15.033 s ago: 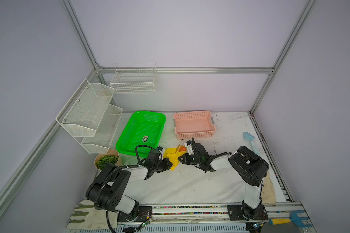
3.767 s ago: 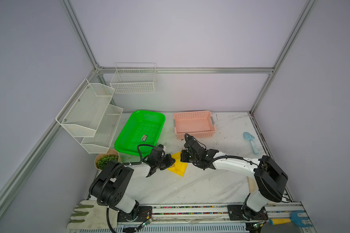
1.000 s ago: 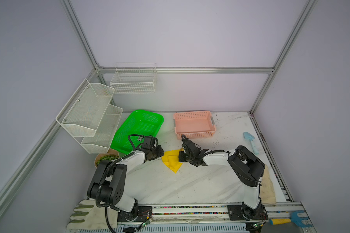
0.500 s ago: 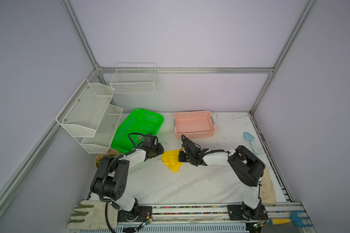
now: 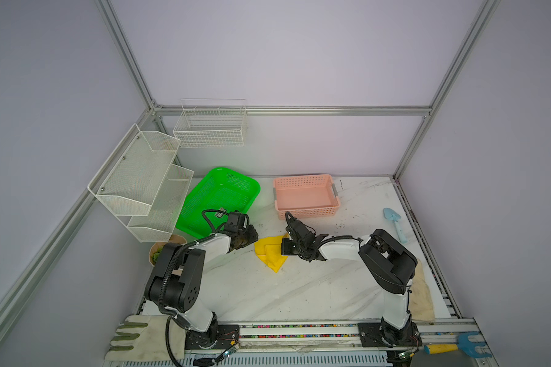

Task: Place the utensils on the paper napkin and roll it up

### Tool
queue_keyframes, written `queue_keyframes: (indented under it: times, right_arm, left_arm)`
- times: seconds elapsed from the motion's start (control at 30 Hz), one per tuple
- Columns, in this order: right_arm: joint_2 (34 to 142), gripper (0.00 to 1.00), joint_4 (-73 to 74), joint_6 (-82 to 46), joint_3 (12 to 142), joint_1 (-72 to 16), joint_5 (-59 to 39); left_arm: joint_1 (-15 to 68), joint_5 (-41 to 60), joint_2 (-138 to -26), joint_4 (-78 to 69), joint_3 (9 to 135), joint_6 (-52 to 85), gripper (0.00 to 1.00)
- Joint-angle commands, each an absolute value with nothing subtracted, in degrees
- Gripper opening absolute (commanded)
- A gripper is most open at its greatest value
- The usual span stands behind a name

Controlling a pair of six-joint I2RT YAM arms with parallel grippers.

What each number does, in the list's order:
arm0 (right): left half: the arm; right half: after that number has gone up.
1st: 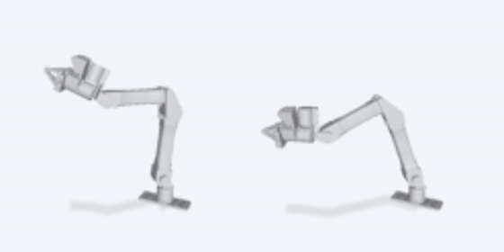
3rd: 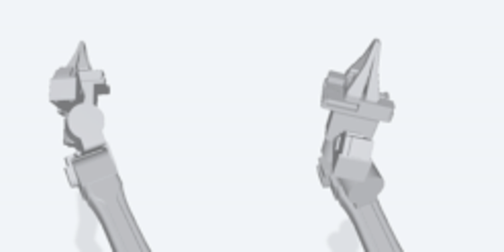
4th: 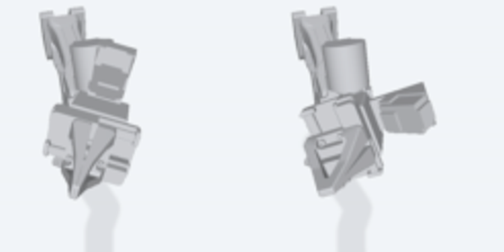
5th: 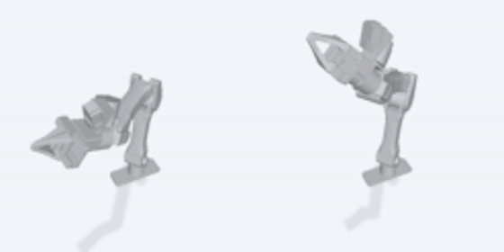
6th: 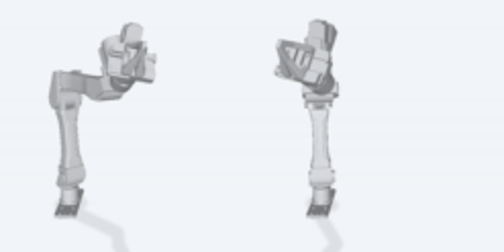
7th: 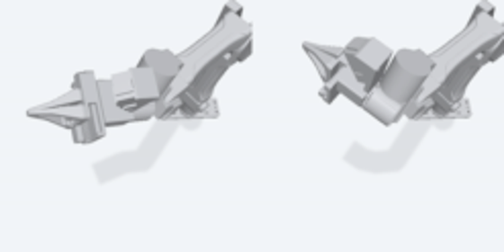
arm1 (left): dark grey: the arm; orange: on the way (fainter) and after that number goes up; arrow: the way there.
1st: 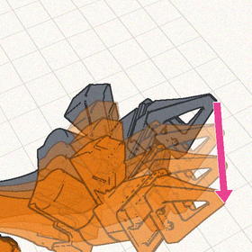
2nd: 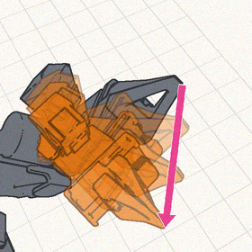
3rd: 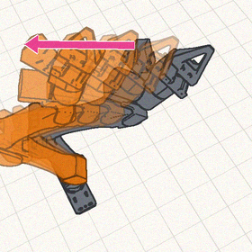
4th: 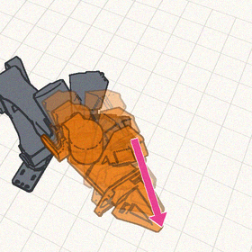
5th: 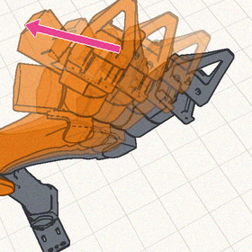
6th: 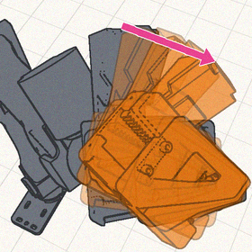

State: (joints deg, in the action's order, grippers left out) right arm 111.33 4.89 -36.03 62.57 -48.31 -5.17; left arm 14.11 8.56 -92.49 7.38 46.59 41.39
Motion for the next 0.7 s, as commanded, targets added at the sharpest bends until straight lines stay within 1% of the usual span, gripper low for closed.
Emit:
queue_keyframes:
  times: [0.0,0.2,0.43,0.67]
  right_arm:
    - [111.80,0.07,-3.42,-35.16,61.63,-48.70,-4.75]
    - [111.71,0.07,-2.84,-35.16,61.52,-48.73,-4.90]
    - [111.02,0.07,-3.08,-34.80,61.08,-48.75,-4.66]
    - [110.91,0.07,-2.62,-34.61,60.81,-48.74,-4.81]
  left_arm:
    - [15.57,7.59,-89.52,11.60,48.98,42.05,0.39]
    - [16.79,5.89,-86.74,13.11,50.59,40.80,0.42]
    - [16.88,5.01,-90.26,17.01,52.90,40.59,0.42]
    - [16.88,6.39,-93.41,15.99,53.08,41.26,0.41]
